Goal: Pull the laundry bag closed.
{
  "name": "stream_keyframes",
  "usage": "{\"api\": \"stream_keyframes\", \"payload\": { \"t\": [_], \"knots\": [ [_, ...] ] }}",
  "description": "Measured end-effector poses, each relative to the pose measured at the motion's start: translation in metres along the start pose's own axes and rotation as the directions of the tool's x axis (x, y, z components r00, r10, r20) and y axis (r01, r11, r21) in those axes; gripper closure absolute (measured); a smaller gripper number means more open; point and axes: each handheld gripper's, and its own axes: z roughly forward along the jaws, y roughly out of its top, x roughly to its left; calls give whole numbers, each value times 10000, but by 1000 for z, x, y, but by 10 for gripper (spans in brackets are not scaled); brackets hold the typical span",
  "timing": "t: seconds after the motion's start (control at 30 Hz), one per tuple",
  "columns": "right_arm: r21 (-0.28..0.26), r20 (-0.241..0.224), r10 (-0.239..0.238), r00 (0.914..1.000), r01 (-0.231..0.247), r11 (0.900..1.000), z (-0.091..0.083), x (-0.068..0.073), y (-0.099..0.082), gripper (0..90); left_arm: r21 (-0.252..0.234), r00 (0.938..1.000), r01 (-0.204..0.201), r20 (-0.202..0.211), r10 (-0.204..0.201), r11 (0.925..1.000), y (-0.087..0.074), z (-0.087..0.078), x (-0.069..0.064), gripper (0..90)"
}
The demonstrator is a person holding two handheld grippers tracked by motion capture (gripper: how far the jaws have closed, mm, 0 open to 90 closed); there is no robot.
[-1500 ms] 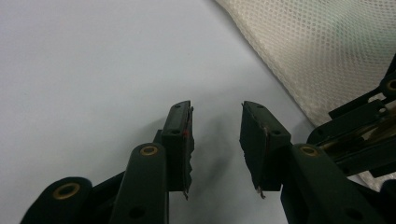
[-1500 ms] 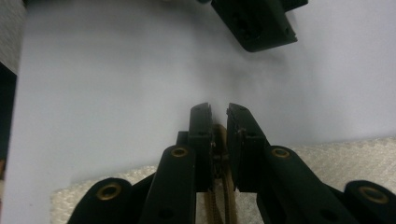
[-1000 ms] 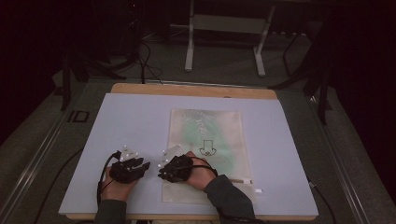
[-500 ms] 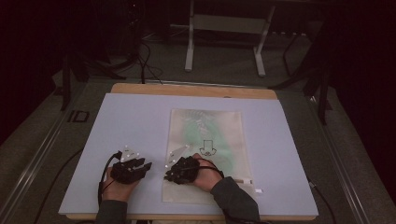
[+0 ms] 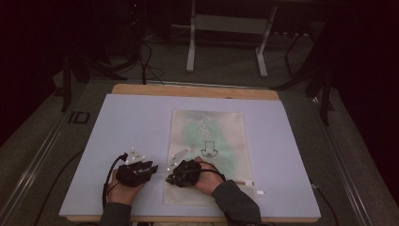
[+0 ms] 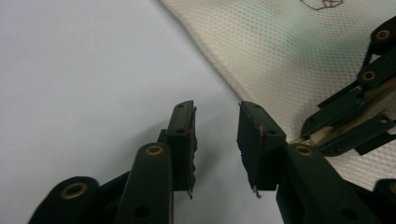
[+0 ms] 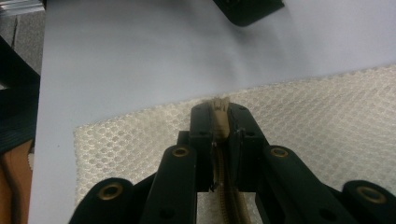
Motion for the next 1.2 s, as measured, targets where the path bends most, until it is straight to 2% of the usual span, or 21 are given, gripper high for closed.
{"api": "stream_keyframes", "payload": {
  "t": [0.07, 0.3, 0.43, 0.6, 1.0, 1.2],
  "knots": [
    [-100, 79, -38, 10000, 39, 9999, 0, 1, -1, 819, 42, 9999, -97, 79, 97, 9999, 1, 2, -2, 702],
    [-24, 353, -274, 9990, 275, 9996, 1, 5, -1, 820, 130, 9977, -485, 489, 478, 9987, 5, 7, -12, 883],
    [-69, 419, -265, 9988, 268, 9996, 1, 6, -2, 820, 297, 9956, -676, 664, 655, 9973, 7, 13, -17, 890],
    [-92, 468, -283, 9985, 287, 9995, 0, 7, -3, 820, 391, 9946, -689, 806, 656, 9969, 9, 19, -22, 890],
    [-187, 546, -346, 9979, 357, 9992, 1, 7, -4, 820, 560, 9921, -778, 1028, 717, 9954, 9, 24, -25, 890],
    [-199, 550, -339, 9979, 350, 9992, 1, 7, -4, 821, 611, 9922, -796, 1009, 732, 9950, 8, 26, -26, 890]
  ]
}}
